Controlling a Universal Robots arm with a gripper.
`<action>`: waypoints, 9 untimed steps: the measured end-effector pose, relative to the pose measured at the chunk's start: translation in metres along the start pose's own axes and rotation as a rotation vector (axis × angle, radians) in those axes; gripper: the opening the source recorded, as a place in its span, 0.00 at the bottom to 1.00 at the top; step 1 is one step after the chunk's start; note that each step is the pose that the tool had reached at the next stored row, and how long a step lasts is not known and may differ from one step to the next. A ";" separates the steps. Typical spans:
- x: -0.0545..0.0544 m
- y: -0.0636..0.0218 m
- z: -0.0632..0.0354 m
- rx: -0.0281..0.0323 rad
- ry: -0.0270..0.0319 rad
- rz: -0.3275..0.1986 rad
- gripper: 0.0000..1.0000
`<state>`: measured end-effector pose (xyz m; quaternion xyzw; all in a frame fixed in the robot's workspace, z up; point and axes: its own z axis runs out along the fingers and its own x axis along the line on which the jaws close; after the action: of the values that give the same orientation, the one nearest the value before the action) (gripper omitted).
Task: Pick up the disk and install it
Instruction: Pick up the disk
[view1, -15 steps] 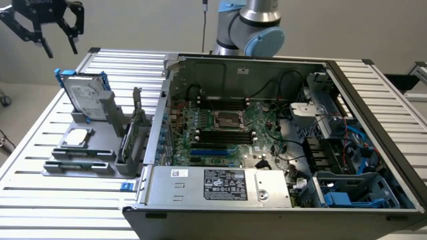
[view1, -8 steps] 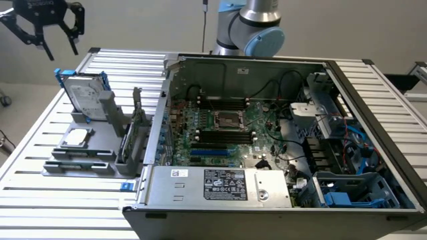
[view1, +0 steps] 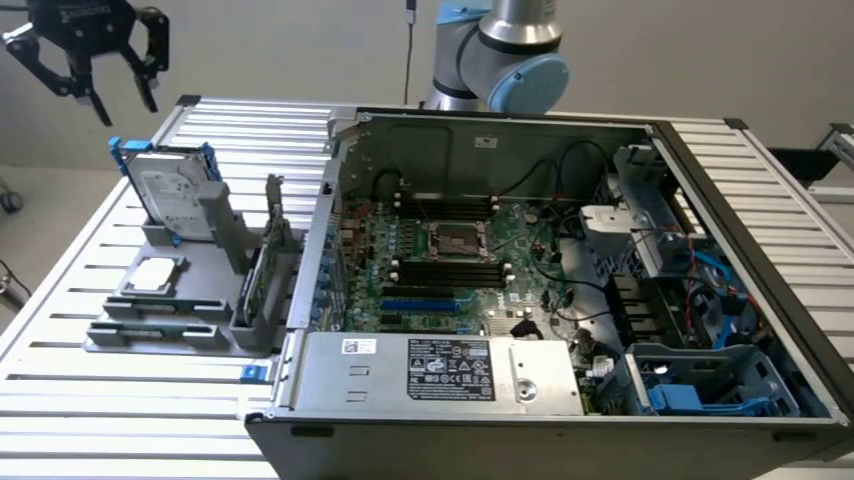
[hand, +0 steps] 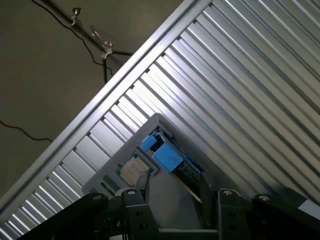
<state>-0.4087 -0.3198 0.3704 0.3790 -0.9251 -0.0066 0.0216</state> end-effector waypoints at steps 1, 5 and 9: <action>0.000 0.0000 0.0006 0.0006 0.0005 -0.018 0.53; 0.000 -0.0001 0.0029 0.0032 0.0026 -0.092 0.53; 0.000 -0.0002 0.0055 0.0057 0.0046 -0.163 0.53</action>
<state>-0.4088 -0.3199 0.3649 0.4532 -0.8911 -0.0048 0.0220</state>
